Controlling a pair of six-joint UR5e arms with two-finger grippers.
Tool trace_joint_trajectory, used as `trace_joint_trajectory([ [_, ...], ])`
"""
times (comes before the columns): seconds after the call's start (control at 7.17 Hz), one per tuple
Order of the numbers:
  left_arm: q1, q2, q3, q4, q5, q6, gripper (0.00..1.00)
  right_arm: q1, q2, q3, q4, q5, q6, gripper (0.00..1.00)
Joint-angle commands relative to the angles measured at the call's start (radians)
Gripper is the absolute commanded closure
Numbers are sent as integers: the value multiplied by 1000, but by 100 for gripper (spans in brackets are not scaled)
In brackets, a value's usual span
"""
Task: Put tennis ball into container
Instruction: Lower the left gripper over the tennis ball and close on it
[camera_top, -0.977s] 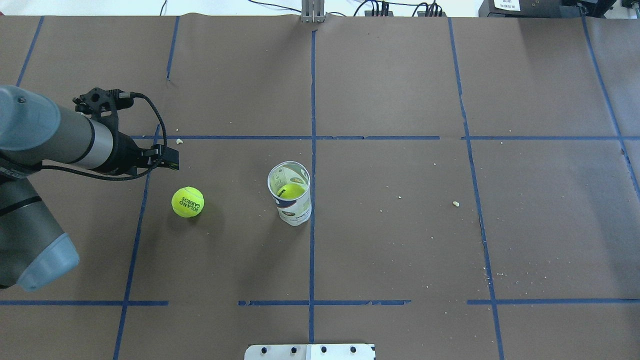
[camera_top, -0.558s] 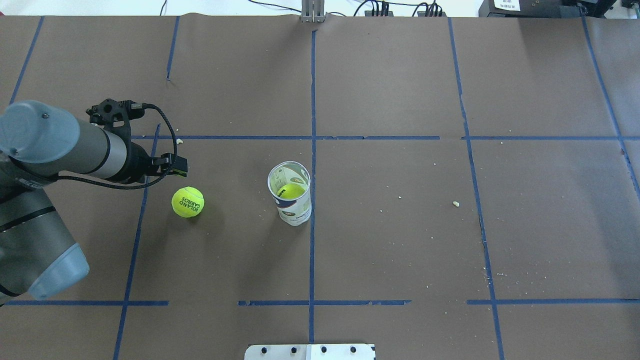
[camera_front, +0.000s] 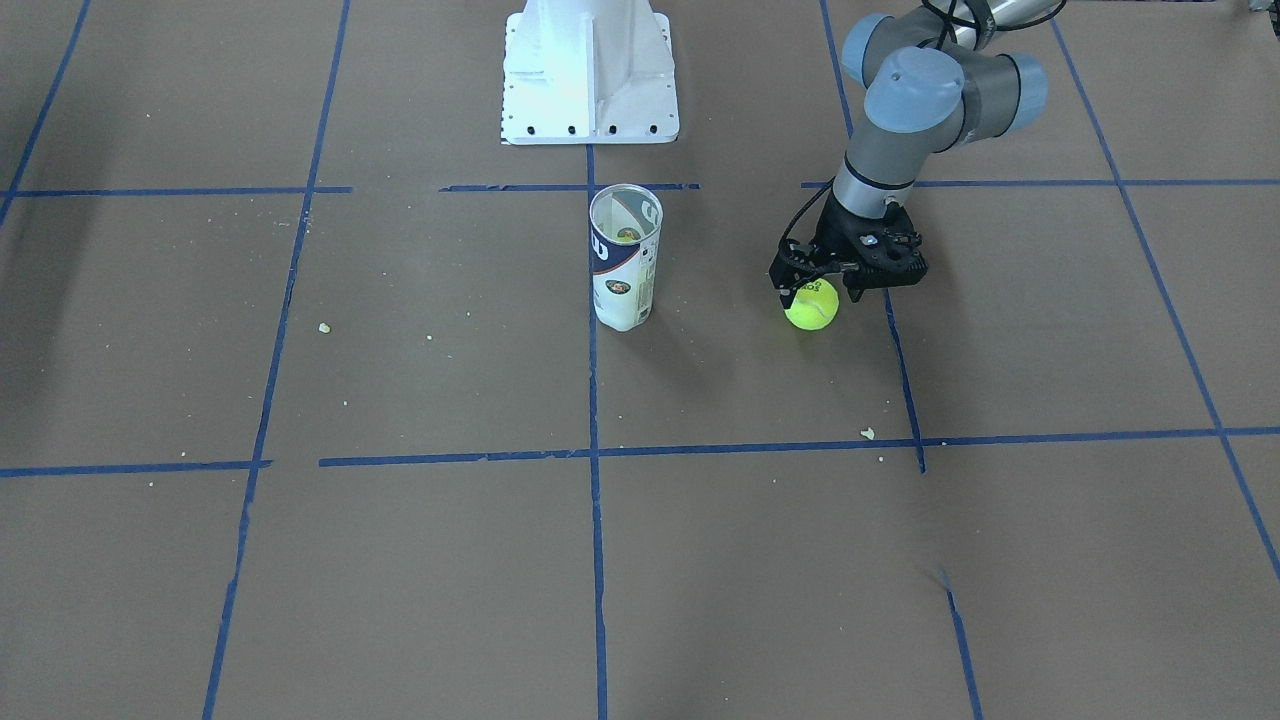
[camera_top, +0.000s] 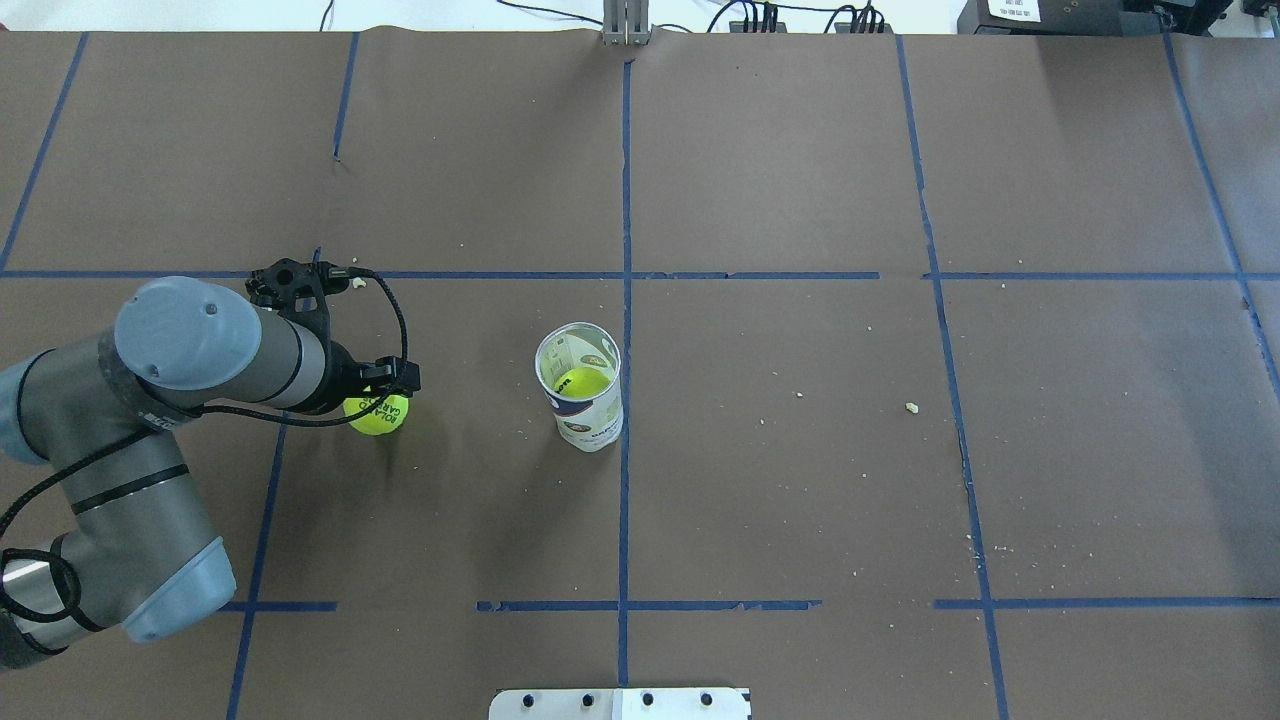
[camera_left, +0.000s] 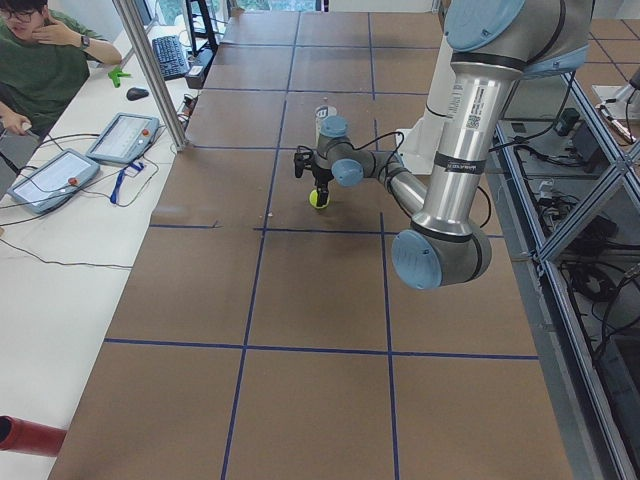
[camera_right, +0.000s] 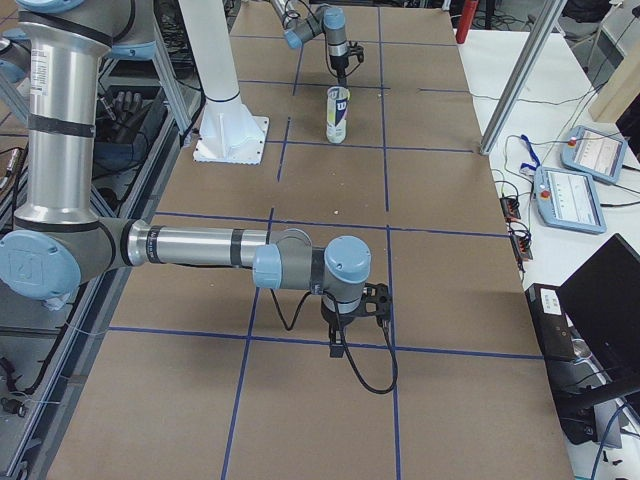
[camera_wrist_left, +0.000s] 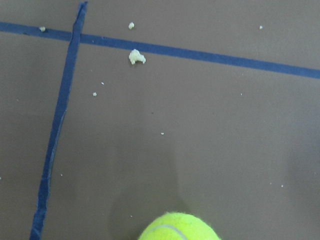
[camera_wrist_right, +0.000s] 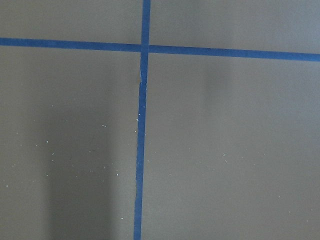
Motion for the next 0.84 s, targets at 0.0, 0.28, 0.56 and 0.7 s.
trace_joint_trajectory([
  [0.0, 14, -5, 18, 0, 7, -1, 0, 0, 0, 0, 0, 0, 0, 0],
  [0.28, 16, -13, 38, 0, 7, -4, 27, 0, 1, 0, 0, 0, 0, 0],
  [0.56, 14, -14, -23, 59, 0, 2, 100, 0, 1, 0, 0, 0, 0, 0],
  [0.7, 11, -19, -85, 125, -1, 8, 100, 0, 0, 0, 0, 0, 0, 0],
])
